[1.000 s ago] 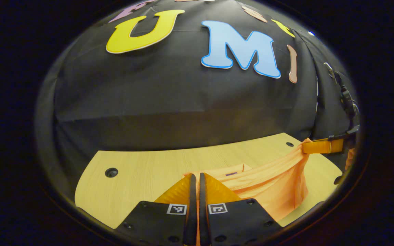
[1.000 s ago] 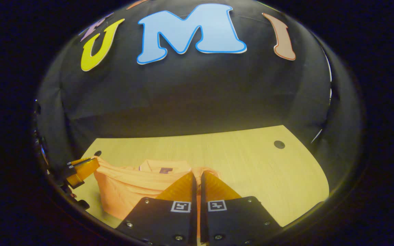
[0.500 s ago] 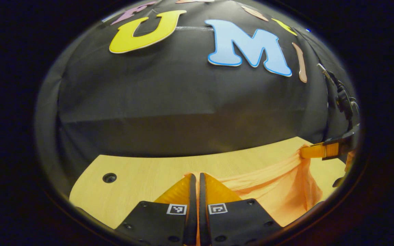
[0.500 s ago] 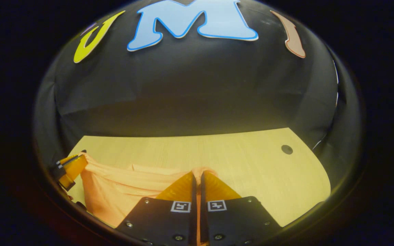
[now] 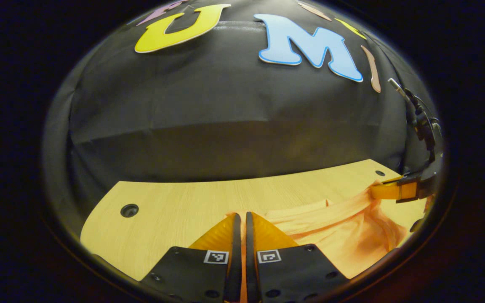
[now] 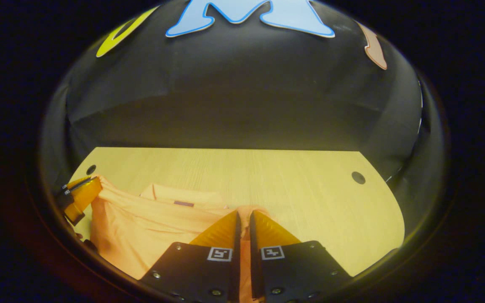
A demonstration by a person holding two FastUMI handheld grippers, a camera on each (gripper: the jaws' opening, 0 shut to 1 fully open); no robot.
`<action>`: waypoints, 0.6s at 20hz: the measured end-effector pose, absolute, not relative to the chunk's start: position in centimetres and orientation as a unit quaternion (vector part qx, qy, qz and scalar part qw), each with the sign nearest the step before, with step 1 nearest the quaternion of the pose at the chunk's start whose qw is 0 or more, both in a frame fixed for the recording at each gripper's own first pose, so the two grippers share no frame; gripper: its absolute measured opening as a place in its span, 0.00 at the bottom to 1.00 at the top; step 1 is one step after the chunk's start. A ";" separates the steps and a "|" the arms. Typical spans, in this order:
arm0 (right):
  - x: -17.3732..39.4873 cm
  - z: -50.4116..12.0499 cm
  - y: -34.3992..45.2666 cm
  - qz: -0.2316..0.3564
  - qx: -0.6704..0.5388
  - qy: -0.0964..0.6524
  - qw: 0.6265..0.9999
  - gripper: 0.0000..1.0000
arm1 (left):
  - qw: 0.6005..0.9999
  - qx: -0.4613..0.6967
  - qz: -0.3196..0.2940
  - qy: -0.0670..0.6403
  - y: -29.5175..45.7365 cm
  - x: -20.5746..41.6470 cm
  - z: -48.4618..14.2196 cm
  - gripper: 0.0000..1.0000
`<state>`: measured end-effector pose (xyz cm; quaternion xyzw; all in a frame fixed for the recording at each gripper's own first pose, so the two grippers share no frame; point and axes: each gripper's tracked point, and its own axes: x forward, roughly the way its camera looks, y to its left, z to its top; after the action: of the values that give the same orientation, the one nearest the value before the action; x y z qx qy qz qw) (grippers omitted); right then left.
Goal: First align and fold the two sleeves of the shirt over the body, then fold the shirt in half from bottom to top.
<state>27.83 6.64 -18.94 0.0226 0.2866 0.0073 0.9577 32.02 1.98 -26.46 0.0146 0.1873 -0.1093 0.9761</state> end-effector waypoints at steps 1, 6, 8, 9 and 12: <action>27.5 -18.9 6.6 0.006 0.019 0.289 0.957 0.11 | 0.976 0.009 -0.113 0.184 1.9 31.9 -26.2 0.13; 26.0 -18.0 7.2 0.012 -0.007 0.284 0.959 0.25 | 0.977 0.002 -0.127 0.173 1.6 30.5 -24.3 0.27; 25.0 -17.4 7.5 0.016 -0.005 0.282 0.959 0.45 | 0.978 0.003 -0.127 0.167 1.8 29.6 -23.1 0.47; 24.5 -17.0 7.6 0.018 -0.003 0.278 0.960 0.58 | 0.978 0.002 -0.129 0.163 1.7 28.9 -22.4 0.52; 22.6 -15.1 7.7 0.023 -0.002 0.258 0.966 0.76 | 0.980 -0.001 -0.129 0.152 1.7 27.0 -20.3 0.68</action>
<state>22.60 7.72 -15.14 -0.0024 0.2584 0.0230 0.9658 26.95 1.65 -20.28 -0.0006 0.1519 -0.1290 0.9799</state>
